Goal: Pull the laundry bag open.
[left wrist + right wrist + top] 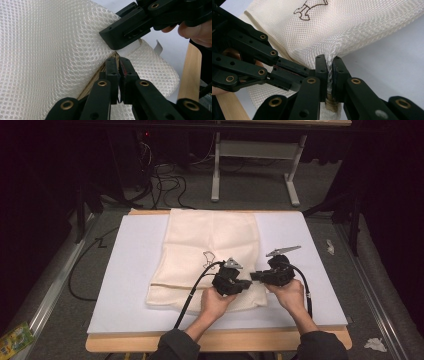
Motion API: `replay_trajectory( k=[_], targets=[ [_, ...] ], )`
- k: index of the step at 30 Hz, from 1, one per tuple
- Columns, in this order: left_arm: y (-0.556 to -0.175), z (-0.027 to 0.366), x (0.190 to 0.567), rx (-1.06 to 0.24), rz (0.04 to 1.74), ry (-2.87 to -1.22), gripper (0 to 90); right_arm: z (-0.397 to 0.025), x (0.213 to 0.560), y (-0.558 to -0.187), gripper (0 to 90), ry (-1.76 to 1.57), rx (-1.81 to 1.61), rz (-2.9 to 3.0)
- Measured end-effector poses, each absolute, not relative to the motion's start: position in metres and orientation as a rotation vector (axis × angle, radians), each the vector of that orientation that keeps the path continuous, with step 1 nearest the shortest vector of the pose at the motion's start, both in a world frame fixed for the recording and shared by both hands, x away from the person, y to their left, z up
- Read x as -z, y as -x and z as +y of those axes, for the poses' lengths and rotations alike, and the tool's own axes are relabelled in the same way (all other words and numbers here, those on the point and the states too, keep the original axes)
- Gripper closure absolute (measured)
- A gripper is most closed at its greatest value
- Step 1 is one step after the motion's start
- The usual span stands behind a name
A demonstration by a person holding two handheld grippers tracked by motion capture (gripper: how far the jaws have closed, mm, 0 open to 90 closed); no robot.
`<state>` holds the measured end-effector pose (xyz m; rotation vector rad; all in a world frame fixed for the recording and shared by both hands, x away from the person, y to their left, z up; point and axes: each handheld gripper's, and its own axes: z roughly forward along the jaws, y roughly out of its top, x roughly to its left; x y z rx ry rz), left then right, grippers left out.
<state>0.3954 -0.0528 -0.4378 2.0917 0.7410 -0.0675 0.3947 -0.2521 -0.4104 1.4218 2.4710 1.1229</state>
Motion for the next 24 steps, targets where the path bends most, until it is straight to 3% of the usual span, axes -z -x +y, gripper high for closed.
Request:
replay_trajectory(
  k=[24],
  targets=[
    [-0.3923,-0.0505,0.441,0.015,0.752,-2.165,87.5,-0.2512,0.4103,-0.3961,87.3,-1.423,-1.13,2.468]
  ],
)
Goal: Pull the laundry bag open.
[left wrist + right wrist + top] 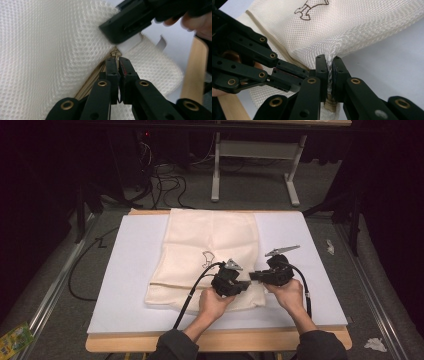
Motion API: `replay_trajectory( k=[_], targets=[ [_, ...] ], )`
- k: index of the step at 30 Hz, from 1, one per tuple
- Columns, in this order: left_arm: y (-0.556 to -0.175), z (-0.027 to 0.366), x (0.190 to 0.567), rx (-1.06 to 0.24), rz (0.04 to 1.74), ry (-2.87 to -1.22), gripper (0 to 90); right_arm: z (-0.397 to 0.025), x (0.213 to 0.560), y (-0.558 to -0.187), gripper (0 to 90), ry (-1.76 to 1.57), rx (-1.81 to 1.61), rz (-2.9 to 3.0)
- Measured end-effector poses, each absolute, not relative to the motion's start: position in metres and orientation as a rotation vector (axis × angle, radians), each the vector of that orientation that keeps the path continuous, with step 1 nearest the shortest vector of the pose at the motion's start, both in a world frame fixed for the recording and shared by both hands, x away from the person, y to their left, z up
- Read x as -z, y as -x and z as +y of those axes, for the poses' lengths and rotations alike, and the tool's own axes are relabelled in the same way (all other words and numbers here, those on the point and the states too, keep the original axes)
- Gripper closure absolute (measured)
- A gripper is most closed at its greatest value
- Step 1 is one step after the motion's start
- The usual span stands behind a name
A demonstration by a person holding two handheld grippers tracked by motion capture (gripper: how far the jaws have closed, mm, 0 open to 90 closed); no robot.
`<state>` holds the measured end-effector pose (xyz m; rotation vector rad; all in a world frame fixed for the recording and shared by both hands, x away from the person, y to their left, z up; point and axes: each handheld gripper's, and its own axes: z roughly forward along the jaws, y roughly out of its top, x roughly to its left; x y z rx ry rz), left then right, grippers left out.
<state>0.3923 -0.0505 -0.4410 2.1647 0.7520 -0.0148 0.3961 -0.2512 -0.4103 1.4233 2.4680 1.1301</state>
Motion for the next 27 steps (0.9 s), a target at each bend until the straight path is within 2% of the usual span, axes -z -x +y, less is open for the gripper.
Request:
replay_trajectory(
  k=[27],
  targets=[
    [-0.394,-0.031,0.432,-0.015,0.757,-2.127,87.2,-0.254,0.405,-0.394,87.2,-1.383,-1.135,2.433]
  ],
)
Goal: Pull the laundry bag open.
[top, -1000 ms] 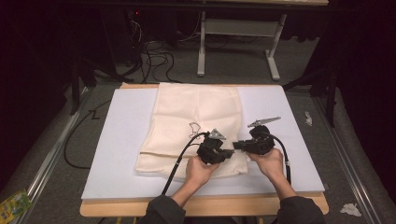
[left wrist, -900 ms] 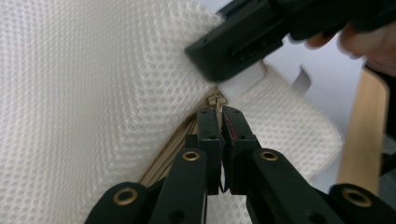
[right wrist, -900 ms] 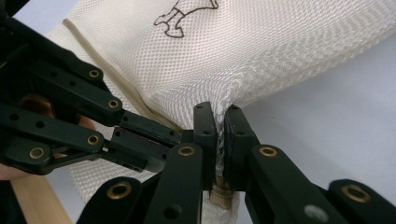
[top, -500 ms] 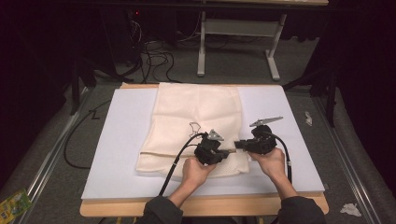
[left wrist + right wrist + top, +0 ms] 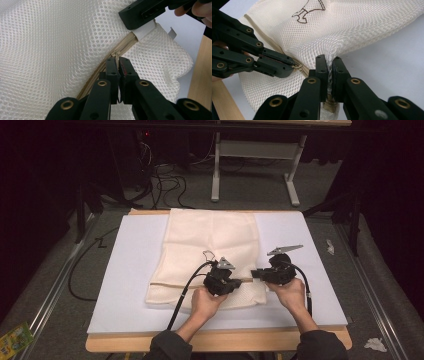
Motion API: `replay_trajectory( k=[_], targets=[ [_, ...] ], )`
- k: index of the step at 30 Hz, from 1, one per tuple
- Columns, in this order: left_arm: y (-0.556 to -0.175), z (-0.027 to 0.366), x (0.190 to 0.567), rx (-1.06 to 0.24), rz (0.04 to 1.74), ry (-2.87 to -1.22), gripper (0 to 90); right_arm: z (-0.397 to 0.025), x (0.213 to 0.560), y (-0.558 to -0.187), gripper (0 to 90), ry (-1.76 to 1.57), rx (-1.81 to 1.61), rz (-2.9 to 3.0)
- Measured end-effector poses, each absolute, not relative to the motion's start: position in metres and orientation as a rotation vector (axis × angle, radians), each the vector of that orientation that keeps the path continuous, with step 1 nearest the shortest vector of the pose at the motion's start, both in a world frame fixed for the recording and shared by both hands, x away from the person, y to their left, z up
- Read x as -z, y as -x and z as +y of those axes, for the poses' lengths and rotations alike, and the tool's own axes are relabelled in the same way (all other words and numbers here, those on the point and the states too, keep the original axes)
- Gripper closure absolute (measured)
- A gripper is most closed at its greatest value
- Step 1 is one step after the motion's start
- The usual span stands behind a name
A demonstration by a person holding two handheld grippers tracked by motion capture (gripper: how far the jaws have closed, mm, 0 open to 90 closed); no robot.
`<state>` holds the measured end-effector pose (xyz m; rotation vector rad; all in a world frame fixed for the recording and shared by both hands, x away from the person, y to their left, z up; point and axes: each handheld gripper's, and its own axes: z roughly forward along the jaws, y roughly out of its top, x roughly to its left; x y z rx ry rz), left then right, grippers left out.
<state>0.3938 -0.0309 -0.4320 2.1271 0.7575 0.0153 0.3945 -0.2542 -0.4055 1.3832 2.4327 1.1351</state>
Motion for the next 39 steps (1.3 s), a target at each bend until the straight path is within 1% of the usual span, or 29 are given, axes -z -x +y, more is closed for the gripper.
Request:
replay_trajectory(
  k=[25,36,39],
  targets=[
    [-0.395,-0.022,0.429,-0.027,0.765,-2.121,87.2,-0.253,0.403,-0.397,87.2,-1.382,-1.121,2.425],
    [-0.396,-0.015,0.426,-0.046,0.775,-2.113,87.2,-0.256,0.401,-0.397,87.2,-1.383,-1.114,2.407],
    [-0.395,-0.012,0.426,-0.069,0.777,-2.118,87.2,-0.256,0.402,-0.398,87.2,-1.381,-1.114,2.407]
  ],
)
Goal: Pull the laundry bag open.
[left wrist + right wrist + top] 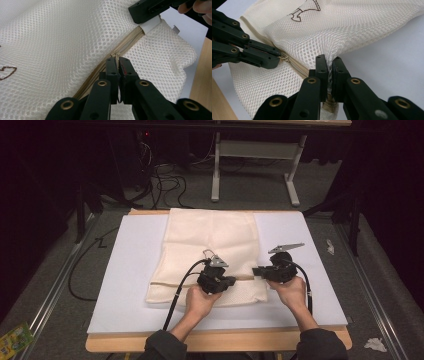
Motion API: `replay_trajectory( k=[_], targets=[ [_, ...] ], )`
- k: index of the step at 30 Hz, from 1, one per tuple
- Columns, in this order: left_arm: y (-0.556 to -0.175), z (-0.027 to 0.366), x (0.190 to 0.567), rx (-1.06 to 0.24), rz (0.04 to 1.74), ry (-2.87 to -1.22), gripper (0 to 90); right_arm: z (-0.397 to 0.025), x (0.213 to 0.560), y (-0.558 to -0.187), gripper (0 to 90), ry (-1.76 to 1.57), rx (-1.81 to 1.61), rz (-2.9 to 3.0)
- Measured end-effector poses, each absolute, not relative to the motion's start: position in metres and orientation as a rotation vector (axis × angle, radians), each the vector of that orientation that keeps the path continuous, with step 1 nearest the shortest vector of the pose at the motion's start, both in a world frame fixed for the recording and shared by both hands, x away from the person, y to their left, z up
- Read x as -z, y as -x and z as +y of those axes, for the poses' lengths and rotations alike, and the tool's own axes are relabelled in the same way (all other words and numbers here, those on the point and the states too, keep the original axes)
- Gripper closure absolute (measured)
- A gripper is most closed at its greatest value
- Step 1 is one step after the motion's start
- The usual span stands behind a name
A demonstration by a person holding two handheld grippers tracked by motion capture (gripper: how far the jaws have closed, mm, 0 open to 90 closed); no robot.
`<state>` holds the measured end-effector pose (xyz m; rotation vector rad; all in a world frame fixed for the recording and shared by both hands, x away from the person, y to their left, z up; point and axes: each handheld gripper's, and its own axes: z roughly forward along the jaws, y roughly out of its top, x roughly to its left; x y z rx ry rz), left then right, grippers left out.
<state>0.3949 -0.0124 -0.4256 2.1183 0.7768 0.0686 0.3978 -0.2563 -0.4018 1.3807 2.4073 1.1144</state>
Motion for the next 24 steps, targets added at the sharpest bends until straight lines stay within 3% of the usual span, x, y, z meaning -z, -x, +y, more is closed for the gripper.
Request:
replay_trajectory(
  k=[24],
  targets=[
    [-0.395,0.002,0.424,-0.076,0.796,-2.093,87.2,-0.257,0.403,-0.399,87.2,-1.373,-1.112,2.399]
  ],
)
